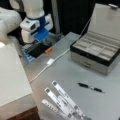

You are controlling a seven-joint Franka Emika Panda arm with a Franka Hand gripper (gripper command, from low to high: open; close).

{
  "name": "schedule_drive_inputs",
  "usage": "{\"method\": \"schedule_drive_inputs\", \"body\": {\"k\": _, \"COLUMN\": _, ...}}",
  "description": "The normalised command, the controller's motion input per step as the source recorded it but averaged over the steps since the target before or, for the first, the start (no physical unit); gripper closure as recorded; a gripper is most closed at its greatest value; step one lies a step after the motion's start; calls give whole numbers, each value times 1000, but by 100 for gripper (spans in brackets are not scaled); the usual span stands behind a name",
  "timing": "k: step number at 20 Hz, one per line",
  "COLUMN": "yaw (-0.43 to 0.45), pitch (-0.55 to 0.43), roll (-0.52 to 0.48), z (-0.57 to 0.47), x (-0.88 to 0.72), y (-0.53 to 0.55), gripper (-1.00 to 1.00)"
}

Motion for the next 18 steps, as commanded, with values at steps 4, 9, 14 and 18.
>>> {"method": "schedule_drive_inputs", "body": {"k": 4, "yaw": 108, "pitch": -283, "roll": 108, "z": -423, "x": -227, "y": 99, "gripper": 100}}
{"method": "schedule_drive_inputs", "body": {"k": 9, "yaw": 89, "pitch": -312, "roll": 157, "z": -466, "x": -106, "y": 76, "gripper": 100}}
{"method": "schedule_drive_inputs", "body": {"k": 14, "yaw": 46, "pitch": -235, "roll": 144, "z": -342, "x": -161, "y": 43, "gripper": 100}}
{"method": "schedule_drive_inputs", "body": {"k": 18, "yaw": 34, "pitch": -170, "roll": 81, "z": -213, "x": -229, "y": 39, "gripper": 100}}
